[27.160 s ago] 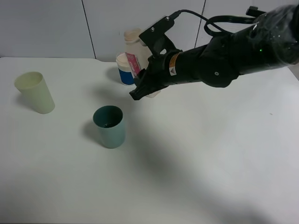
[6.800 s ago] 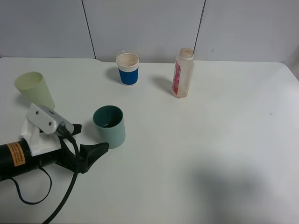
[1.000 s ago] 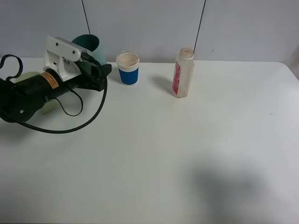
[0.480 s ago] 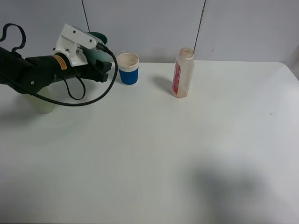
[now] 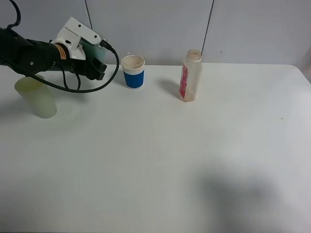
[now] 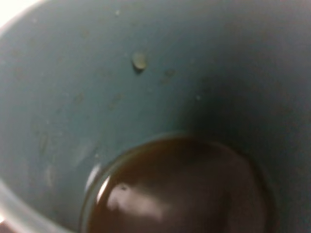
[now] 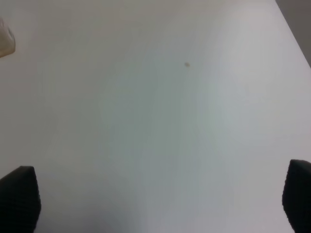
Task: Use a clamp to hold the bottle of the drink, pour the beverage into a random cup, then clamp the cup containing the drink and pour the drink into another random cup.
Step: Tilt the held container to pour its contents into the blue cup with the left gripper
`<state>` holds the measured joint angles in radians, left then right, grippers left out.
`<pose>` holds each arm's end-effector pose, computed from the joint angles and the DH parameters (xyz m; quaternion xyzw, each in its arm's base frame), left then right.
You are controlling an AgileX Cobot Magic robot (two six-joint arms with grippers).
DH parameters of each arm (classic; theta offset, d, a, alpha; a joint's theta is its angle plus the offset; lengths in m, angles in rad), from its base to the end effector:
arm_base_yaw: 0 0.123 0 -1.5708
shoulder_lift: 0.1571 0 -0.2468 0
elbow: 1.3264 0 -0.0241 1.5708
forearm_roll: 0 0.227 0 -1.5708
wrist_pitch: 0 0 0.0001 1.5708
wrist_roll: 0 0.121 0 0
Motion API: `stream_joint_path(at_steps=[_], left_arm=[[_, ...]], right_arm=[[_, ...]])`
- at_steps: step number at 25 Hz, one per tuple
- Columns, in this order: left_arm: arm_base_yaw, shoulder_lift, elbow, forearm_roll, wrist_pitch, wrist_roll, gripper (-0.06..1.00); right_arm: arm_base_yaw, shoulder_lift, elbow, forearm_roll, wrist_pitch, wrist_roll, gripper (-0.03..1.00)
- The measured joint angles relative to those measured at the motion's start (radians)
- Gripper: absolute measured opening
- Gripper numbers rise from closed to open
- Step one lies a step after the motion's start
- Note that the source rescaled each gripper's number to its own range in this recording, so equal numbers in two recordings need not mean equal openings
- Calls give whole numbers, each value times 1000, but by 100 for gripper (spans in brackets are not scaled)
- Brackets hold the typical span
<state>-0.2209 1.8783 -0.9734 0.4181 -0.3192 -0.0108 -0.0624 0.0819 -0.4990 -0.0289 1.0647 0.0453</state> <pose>0.3745 -0.0999 0.1344 0.2897 0.8151 -0.0134 0.5016 0.0494 -0.0062 0.2479 0.0471 0.8737 -0.0186 0.4838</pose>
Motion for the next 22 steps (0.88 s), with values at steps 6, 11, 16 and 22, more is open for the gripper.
stream_joint_path(at_steps=[6,11,16,22], left_arm=[[5,0,-65,39,133,-25,1],[7,0,-115,44,205,-41,1],[7,0,-169,57,325,-48,1],[7,12,-209,58,413,-58,1]], right_arm=[[0,0,0,0,0,0,100],[0,0,0,0,0,0,100],[0,0,0,0,0,0,100],[0,0,0,0,0,1,100]])
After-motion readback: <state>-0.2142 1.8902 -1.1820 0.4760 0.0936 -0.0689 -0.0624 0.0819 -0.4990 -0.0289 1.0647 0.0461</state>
